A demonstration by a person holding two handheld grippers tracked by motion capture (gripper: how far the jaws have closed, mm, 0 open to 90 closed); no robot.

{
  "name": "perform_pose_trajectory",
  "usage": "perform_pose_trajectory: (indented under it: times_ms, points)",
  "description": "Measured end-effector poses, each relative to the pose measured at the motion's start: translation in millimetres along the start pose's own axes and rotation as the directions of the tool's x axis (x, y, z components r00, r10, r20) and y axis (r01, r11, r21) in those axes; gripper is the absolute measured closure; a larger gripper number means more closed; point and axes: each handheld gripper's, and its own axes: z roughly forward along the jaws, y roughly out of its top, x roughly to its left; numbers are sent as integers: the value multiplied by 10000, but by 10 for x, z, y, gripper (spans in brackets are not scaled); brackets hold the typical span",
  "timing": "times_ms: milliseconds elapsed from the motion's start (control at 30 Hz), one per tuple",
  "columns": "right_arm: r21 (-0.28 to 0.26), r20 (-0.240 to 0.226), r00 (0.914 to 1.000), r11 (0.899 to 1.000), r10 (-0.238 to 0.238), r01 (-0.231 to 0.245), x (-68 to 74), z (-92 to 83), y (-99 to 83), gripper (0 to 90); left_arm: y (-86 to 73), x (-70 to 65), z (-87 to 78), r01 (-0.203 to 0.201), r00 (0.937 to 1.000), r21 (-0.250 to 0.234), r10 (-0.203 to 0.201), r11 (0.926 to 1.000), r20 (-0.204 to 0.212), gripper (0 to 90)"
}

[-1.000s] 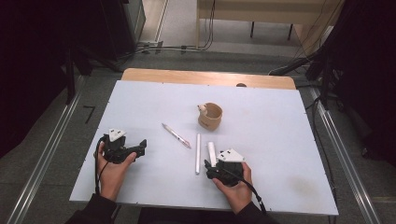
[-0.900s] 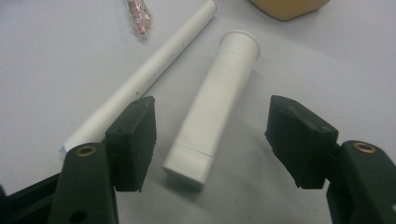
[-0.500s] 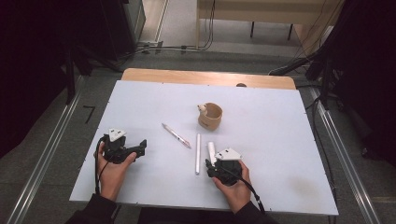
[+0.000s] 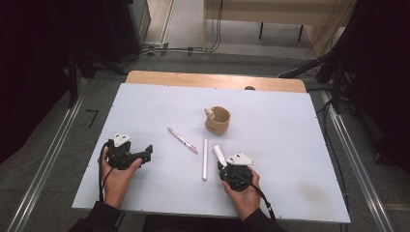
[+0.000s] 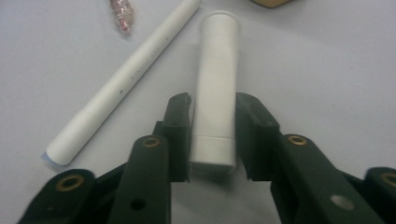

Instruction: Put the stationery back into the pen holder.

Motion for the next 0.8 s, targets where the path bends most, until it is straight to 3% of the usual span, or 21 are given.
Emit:
perform_pose_trajectory:
  times_ms: [333,467,700,800]
  points:
    - [-43,-375,9983,9990,450,-452,-60,-7,0,692,5,-62,0,-90,9997,-55,91,9999,234,93]
    - [25,-563,9980,9996,292,-291,-87,-6,9,693,12,-106,4,-103,9992,-47,105,9999,392,94]
    - [49,-695,9972,9996,268,-265,-117,-13,14,693,55,-249,9,-86,9950,-66,92,9999,994,94]
    - [8,-654,9974,9996,298,-298,-143,-22,16,693,69,-294,40,205,9890,204,-233,9996,1464,94]
